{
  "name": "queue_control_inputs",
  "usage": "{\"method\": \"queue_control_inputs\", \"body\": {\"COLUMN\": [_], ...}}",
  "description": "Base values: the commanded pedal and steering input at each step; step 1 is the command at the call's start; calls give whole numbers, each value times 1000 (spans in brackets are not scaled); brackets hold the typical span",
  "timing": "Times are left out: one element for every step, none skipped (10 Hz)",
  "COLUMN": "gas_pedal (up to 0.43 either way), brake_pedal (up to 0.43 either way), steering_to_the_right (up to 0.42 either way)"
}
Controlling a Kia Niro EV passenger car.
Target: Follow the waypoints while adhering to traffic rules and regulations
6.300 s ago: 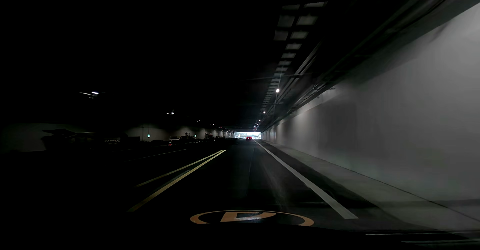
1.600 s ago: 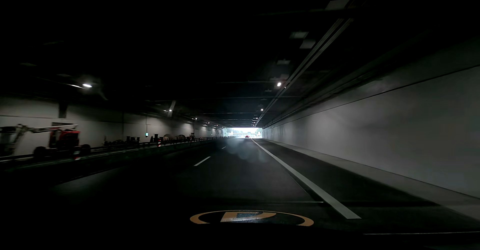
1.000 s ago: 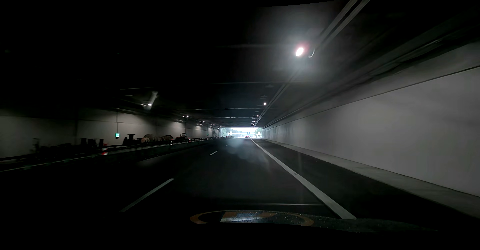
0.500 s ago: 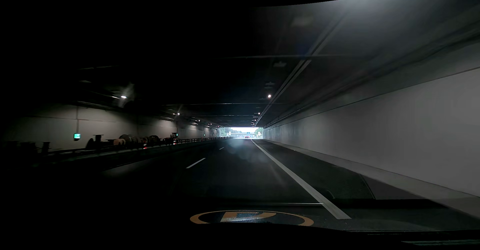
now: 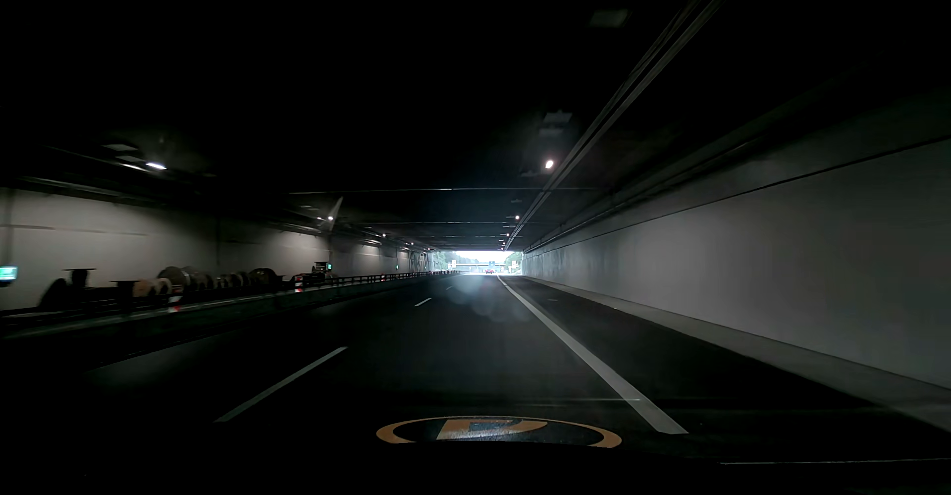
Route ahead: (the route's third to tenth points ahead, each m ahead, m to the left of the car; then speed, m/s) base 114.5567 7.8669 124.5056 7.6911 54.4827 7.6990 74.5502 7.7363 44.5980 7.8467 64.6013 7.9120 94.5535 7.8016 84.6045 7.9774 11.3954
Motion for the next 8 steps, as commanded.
{"method": "queue_control_inputs", "body": {"gas_pedal": [87,87,87,87,87,87,87,87], "brake_pedal": [0,0,0,0,0,0,0,0], "steering_to_the_right": [-2,-2,-2,-3,-3,-3,-2,-3]}}
